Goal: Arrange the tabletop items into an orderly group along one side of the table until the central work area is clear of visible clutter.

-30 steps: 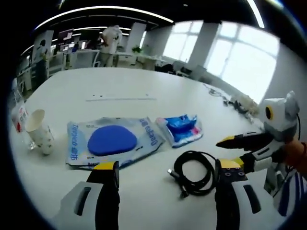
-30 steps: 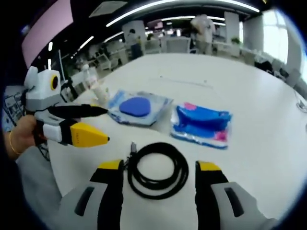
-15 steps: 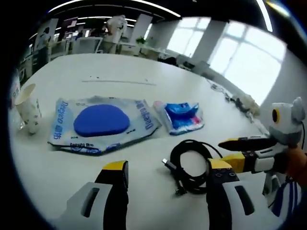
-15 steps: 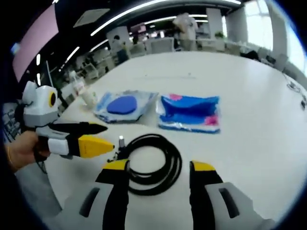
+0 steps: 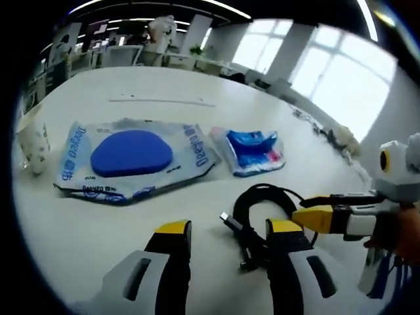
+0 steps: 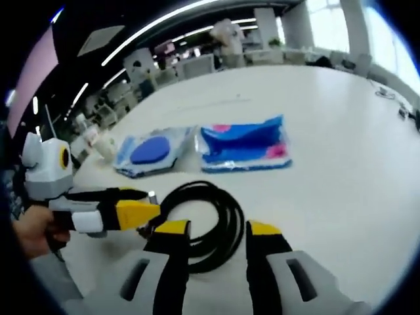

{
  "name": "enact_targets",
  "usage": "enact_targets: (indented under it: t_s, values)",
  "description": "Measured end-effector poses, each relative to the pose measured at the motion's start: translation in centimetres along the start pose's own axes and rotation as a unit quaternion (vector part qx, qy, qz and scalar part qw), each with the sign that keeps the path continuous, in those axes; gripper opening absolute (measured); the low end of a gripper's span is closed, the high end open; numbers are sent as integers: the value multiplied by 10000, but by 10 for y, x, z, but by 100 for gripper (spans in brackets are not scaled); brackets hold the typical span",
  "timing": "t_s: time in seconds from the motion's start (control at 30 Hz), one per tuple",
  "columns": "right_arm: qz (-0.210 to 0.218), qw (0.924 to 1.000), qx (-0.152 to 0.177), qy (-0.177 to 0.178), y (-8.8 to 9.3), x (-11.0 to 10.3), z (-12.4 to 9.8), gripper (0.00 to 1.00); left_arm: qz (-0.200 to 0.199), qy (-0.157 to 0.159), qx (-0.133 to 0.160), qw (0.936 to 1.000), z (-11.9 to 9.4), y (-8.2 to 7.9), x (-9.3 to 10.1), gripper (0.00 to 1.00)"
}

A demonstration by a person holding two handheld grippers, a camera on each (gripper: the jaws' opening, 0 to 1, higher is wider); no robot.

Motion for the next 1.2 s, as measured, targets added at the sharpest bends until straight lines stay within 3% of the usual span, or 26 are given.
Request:
enact_targets:
  t_s: [0.1, 0.27, 0.37, 0.5, 0.63, 0.7, 0.93, 1.2]
  values:
    - [116, 9999, -27, 96, 2, 1, 1, 24, -4, -7, -19, 10000, 1, 1, 1, 35]
    - [338, 9994, 18, 72, 4, 2, 3, 12, -110, 67, -67, 9999, 4, 3, 5, 27]
    - [430, 9990, 5, 73, 6, 0, 3, 9, -70, 114, -66, 9999, 5, 2, 8, 18]
    - [632, 9980, 0, 34, 7, 1, 3, 6, -85, 99, -87, 9999, 6, 1, 8, 16]
    - [878, 9961, 56, -51, 6, 2, 3, 4, -433, 162, -82, 9989, 5, 1, 7, 12]
    - [1025, 9946, 117, -108, 4, 1, 3, 2, -423, 144, -94, 9990, 5, 1, 7, 11]
    - [1170, 9925, 235, -262, -4, -4, -3, 0, -588, 167, 22, 9981, -2, -4, 3, 9]
    - [1102, 9926, 282, -414, -16, -16, -5, 0, -658, 186, 156, 9975, -12, -22, -1, 7]
Point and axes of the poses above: the point that each gripper's makers call its tool centre point, and the gripper's own axes: z roughly forward along the fingers, x roughly to its right, y roughly out of its underside, the point moved 7 cm from there along -z, roughly backward along the fingers, and after that the axes turned 1 degree about x, right-handed, at the moved point
